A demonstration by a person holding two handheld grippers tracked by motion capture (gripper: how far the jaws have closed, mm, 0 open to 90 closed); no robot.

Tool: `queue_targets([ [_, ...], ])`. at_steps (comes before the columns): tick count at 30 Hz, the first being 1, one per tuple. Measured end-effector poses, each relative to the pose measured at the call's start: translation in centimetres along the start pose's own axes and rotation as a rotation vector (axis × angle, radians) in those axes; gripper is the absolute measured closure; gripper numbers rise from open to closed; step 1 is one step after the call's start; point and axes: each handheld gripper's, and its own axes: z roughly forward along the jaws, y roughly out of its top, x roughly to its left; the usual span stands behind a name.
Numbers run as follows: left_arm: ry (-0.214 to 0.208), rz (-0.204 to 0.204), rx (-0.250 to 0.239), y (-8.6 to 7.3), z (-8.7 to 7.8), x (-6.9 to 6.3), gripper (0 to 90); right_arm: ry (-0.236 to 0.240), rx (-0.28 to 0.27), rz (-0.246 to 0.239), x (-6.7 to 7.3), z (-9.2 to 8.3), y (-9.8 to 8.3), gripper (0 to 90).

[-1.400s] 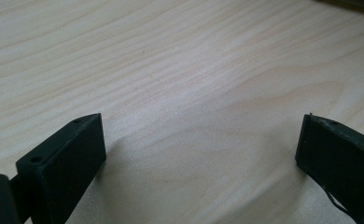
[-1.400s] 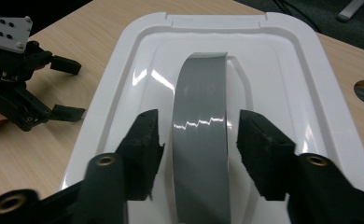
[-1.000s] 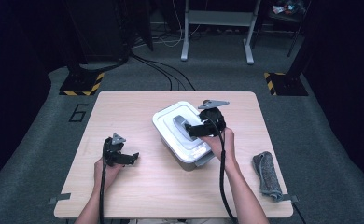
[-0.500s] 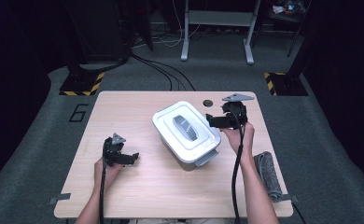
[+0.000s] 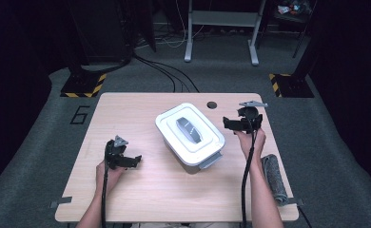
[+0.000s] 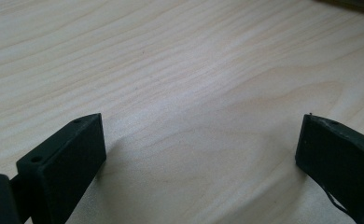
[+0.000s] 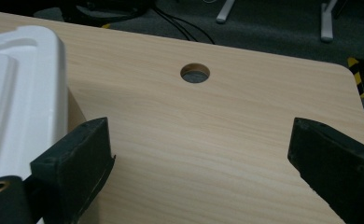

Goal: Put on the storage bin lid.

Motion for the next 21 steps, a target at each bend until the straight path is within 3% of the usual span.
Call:
queue_targets([
  [4, 0.0, -0.001, -0.001, 0.0, 0.0, 0.0, 1.3, -0.014, 0.027, 0.041, -0.9, 1.4, -1.0, 5.7],
  [7, 0.0, -0.001, 0.0, 0.0, 0.0, 0.0, 1.3, -0.034, 0.059, 0.038, -1.0, 2.4, -1.8, 5.9],
  [21, 0.0, -0.001, -0.001, 0.0, 0.0, 0.0, 1.3, -0.016, 0.182, 0.093, -0.7, 7.2, -6.6, 2.6],
])
